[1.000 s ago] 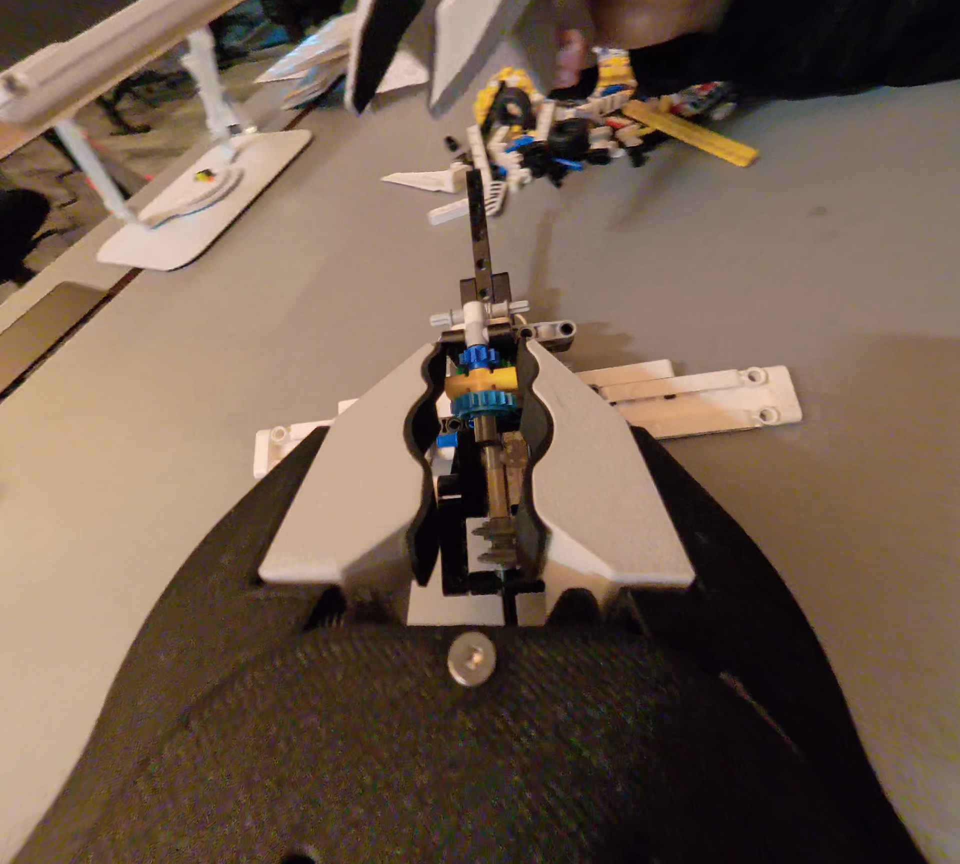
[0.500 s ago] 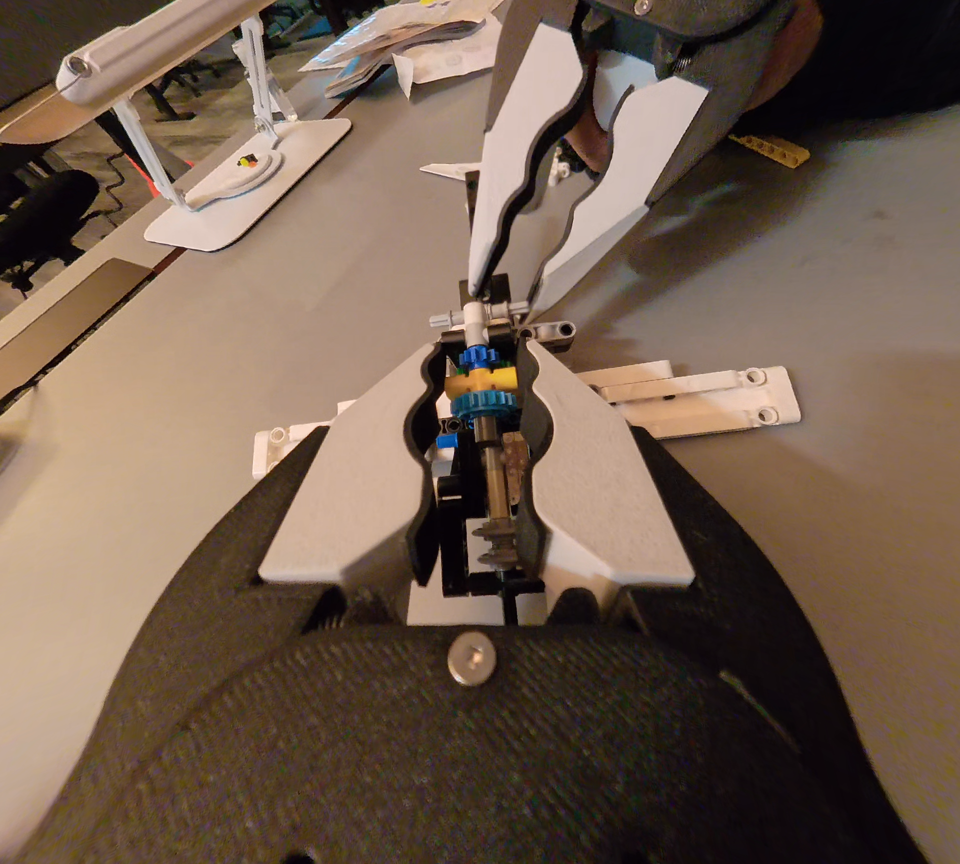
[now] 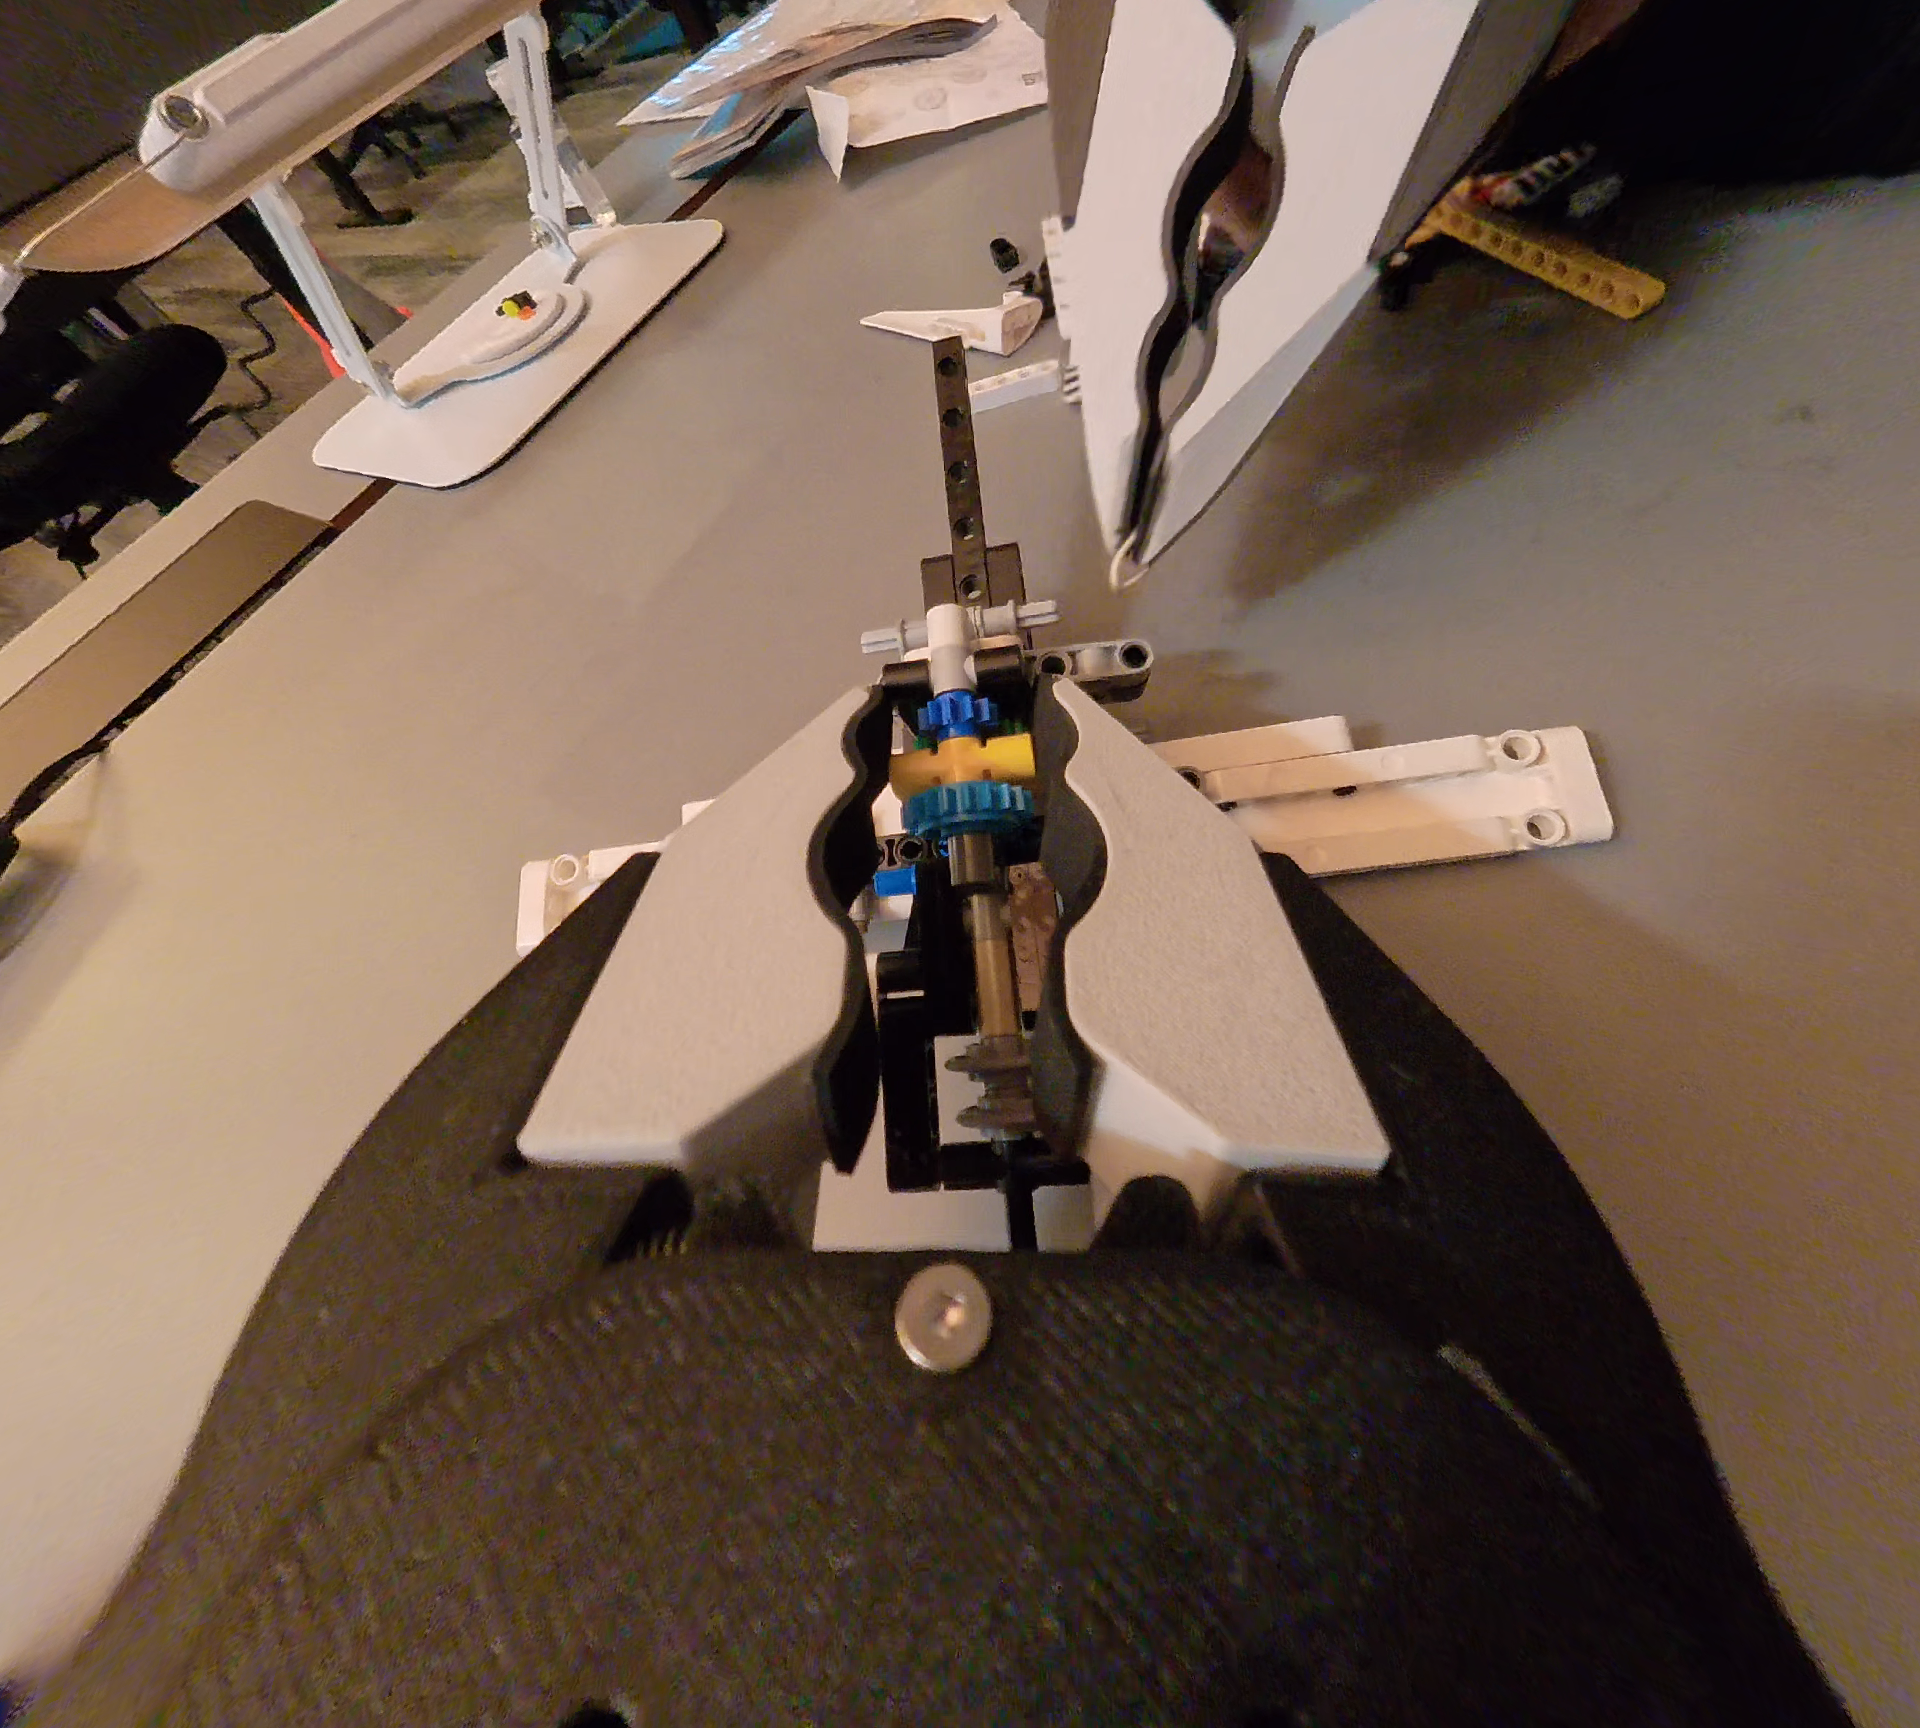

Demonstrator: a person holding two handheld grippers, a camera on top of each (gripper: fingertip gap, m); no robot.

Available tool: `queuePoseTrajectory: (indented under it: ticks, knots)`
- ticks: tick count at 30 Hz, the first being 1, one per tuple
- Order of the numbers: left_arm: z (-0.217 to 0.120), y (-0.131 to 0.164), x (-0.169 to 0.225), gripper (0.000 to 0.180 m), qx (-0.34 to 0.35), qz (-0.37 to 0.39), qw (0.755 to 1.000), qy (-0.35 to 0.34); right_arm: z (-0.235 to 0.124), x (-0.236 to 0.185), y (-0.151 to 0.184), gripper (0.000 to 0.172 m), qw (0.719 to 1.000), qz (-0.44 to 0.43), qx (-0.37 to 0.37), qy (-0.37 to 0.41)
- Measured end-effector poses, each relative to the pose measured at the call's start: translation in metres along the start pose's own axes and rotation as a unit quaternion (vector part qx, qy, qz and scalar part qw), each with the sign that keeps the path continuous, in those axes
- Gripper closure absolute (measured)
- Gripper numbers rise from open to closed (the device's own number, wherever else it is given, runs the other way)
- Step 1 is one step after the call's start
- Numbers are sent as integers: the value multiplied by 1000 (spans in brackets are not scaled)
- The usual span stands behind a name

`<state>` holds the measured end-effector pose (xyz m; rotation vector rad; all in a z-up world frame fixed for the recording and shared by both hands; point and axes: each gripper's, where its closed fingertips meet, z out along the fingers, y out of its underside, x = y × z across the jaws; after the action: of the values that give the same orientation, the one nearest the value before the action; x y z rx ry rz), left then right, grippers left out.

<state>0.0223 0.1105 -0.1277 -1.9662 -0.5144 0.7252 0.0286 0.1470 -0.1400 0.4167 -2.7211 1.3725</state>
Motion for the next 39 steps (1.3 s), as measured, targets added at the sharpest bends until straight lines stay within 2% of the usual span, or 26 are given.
queuePoseTrajectory:
  ticks: [3, 5, 8, 11, 13, 16, 20, 23, 39]
  knots:
    - [0, 0, 0, 155, 0, 1, 1000, 0, -12, 0, 17, 172, 999, -5, -41, -21]
    - [0, 0, 0, 155, -1, 1, 1000, 0, -16, 11, 30, 170, 997, -18, -70, 7]
    - [1, 0, 1, 155, -2, 3, 1000, 2, -16, 16, 24, 127, 998, -18, -54, 27]
    - [1, 0, 2, 155, -2, 6, 1000, 6, -14, 13, 16, 119, 998, -28, -40, 30]
    - [1, -1, 6, 155, 3, 12, 1000, 13, -14, 17, 7, 119, 997, -46, -19, 53]
    - [2, -4, 14, 155, 7, 26, 999, 29, -6, 9, -4, 133, 997, -50, 17, 48]
    - [3, -2, 17, 155, 1, 36, 999, 33, 4, 7, 3, 146, 997, -47, -21, 56]
    - [4, -2, 19, 155, -1, 39, 999, 37, 7, 6, 0, 151, 998, -42, -16, 54]
    - [5, -2, 25, 155, -3, 40, 998, 58, 11, -5, -2, 159, 998, -53, -18, 31]
